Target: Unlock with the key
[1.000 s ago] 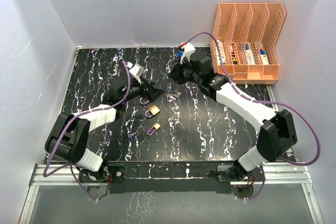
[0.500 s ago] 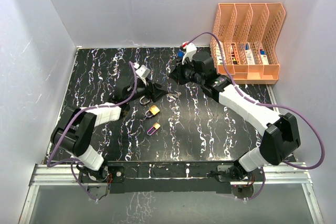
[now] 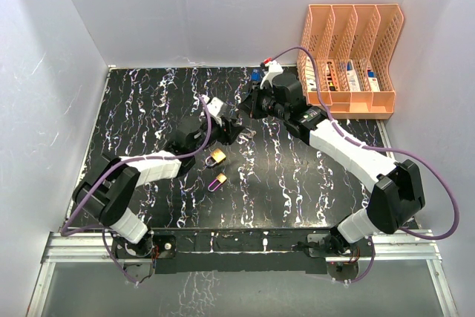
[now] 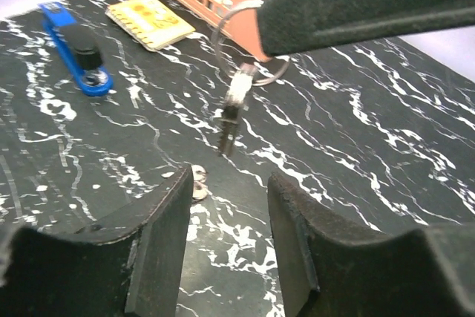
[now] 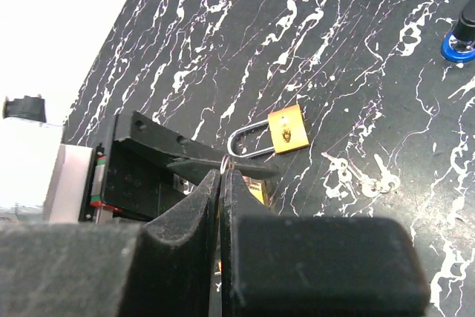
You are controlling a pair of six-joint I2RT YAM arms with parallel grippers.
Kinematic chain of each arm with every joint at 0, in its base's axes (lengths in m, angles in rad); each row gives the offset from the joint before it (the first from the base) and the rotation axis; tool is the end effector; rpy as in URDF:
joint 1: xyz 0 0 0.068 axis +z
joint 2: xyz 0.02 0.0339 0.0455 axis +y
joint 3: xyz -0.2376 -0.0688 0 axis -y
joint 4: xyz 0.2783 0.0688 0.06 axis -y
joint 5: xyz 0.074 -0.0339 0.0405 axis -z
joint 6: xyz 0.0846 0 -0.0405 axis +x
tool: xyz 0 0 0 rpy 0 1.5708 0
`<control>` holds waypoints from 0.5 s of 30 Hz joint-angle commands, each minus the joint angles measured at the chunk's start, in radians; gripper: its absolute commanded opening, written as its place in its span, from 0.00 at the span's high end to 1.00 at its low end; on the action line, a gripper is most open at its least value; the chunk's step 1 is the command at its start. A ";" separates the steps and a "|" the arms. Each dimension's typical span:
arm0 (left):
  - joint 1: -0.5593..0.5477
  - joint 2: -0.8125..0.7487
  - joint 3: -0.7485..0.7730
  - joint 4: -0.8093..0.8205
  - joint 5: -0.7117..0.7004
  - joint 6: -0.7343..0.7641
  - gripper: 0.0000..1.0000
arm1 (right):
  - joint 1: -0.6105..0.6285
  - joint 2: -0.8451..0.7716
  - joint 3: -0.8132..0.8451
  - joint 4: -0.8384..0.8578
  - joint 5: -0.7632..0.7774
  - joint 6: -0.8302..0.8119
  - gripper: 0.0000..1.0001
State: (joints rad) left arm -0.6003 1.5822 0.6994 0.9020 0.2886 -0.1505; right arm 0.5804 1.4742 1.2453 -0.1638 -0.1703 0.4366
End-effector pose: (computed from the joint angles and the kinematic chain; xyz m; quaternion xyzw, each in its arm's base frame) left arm 0.3172 -0.2463 0.1772 0.2546 0.6527 -0.3527 0.6203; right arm 0.3493 0.2462 0.2851 -0.1066 0.8229 0.3313 0.4491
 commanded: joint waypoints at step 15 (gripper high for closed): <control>-0.042 -0.044 -0.039 0.211 -0.150 0.044 0.68 | -0.005 -0.013 -0.008 0.012 0.047 0.124 1.00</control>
State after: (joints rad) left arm -0.6159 1.5570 0.6525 1.0473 0.1337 -0.1291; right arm 0.5804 1.4742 1.2331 -0.1783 -0.1452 0.5323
